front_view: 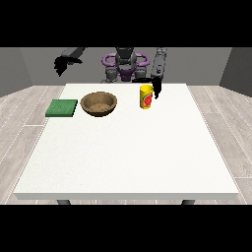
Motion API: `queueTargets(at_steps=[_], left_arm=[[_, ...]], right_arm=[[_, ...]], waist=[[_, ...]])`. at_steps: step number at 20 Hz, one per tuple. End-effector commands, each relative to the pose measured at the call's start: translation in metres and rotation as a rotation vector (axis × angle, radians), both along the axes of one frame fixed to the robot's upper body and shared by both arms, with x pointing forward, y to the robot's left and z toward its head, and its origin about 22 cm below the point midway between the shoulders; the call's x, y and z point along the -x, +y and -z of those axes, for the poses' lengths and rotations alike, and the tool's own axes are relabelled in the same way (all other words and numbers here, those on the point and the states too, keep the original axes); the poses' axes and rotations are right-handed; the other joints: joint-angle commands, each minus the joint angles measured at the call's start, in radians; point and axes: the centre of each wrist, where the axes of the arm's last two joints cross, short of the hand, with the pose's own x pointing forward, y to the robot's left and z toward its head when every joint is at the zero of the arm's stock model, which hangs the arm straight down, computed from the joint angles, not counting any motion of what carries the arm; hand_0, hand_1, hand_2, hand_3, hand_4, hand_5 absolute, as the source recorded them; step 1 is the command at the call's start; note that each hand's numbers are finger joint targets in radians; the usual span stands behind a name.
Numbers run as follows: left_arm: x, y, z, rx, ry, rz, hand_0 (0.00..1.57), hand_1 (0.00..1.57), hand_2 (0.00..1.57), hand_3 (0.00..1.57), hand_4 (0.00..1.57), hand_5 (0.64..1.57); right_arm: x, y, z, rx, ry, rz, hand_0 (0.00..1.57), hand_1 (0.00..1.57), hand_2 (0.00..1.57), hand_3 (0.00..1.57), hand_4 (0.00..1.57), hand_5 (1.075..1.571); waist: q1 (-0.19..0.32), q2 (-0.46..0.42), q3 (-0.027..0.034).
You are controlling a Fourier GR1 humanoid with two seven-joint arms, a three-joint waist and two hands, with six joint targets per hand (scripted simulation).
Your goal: Pick the cup and pour the ball into the bowl, then pick the bowl and place it on the pad
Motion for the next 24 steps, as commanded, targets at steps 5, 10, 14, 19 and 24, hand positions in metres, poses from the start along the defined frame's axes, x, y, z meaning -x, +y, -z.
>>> queueTargets(at_steps=[5, 10, 14, 19, 24], left_arm=[[-0.004, -0.011, 0.033, -0.083, -0.014, -0.098, 0.85, 0.85, 0.0, 0.0, 0.25, 1.455], [-0.01, -0.001, 0.037, -0.209, -0.016, -0.147, 1.31, 1.31, 1.57, 1.57, 1.19, 1.554], [-0.005, -0.01, 0.043, -0.322, 0.096, -0.161, 1.3, 1.3, 1.57, 1.57, 1.22, 1.554], [-0.034, -0.027, 0.014, -0.568, 0.082, -0.216, 1.32, 1.32, 1.57, 1.57, 1.22, 1.553], [-0.065, -0.033, -0.013, -0.874, 0.052, -0.226, 1.31, 1.31, 1.57, 1.57, 1.24, 1.561]], right_arm=[[-0.01, -0.021, -0.019, 0.012, -0.078, -0.084, 0.0, 0.0, 0.0, 0.0, 0.27, 1.569], [-0.004, -0.052, -0.018, -0.016, -0.074, -0.03, 0.0, 0.0, 0.0, 0.0, 0.24, 1.57], [0.01, -0.054, -0.003, -0.016, 0.051, -0.006, 0.0, 0.0, 0.0, 0.0, 0.36, 1.57], [-0.007, -0.067, -0.022, -0.003, 0.141, -0.02, 0.0, 0.0, 0.0, 0.0, 0.47, 1.571], [-0.029, -0.056, -0.027, 0.008, 0.137, 0.016, 0.0, 0.0, 0.0, 0.0, 0.58, 1.568]], waist=[[-0.088, 0.091, -0.0006], [-0.072, 0.089, 0.0], [-0.057, -0.037, 0.0002], [-0.061, -0.141, 0.002], [-0.026, -0.128, 0.0048]])
